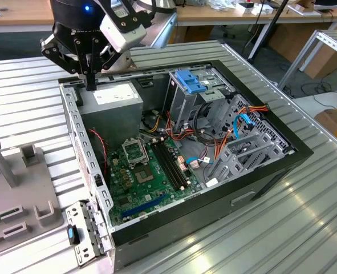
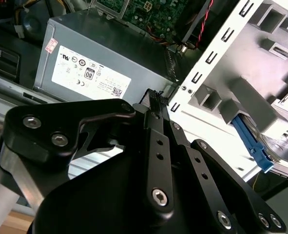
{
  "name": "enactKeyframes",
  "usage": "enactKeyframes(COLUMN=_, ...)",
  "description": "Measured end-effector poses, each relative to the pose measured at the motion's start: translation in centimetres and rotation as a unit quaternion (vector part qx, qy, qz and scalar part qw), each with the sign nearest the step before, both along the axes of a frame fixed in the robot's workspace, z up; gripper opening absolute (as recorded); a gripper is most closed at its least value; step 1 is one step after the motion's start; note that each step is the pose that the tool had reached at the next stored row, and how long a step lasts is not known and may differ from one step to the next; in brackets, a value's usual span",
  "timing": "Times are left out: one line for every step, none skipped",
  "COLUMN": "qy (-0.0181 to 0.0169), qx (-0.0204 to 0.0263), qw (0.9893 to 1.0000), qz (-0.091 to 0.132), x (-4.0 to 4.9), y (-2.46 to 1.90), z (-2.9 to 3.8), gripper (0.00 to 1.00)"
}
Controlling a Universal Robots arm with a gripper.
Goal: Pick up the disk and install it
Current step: 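Reach for the disk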
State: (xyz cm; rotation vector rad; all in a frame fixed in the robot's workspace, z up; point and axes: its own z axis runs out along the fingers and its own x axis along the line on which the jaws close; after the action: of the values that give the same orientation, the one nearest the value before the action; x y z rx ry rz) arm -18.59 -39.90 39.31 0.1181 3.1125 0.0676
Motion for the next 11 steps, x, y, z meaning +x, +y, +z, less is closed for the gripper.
enactKeyframes(qy=0.0, qx=0.0, qw=1.0, qz=0.0, x=-0.11, y=0.0, z=0.0, gripper=0.11)
enactKeyframes(qy=0.0, qx=0.0, qw=1.0, qz=0.0, x=-0.19, y=0.0, z=0.0, gripper=0.11)
enactKeyframes(qy=0.0, qx=0.0, qw=1.0, qz=0.0, x=-0.25, y=0.0, z=0.0, gripper=0.11)
enactKeyframes(qy=0.0, qx=0.0, qw=1.0, qz=0.0, x=-0.37, y=0.0, z=0.0, gripper=0.11)
enactKeyframes(qy=0.0, qx=0.0, qw=1.0, qz=0.0, x=-0.45, y=0.0, z=0.0, gripper=0.11)
enactKeyframes(qy=0.0, qx=0.0, qw=1.0, qz=0.0, x=-0.51, y=0.0, z=-0.01, gripper=0.11)
enactKeyframes(qy=0.0, qx=0.0, qw=1.0, qz=0.0, x=-0.58, y=0.0, z=0.0, gripper=0.11)
enactKeyframes(qy=0.0, qx=0.0, qw=1.0, qz=0.0, x=-0.66, y=0.0, z=0.0, gripper=0.11)
enactKeyframes(qy=0.0, qx=0.0, qw=1.0, qz=0.0, x=-0.79, y=0.0, z=-0.01, gripper=0.11)
enactKeyframes(qy=0.0, qx=0.0001, qw=1.0, qz=0.0, x=-0.95, y=0.0, z=-0.01, gripper=0.11)
enactKeyframes(qy=0.0, qx=0.0, qw=1.0, qz=0.0, x=-1.02, y=0.0, z=-0.01, gripper=0.11)
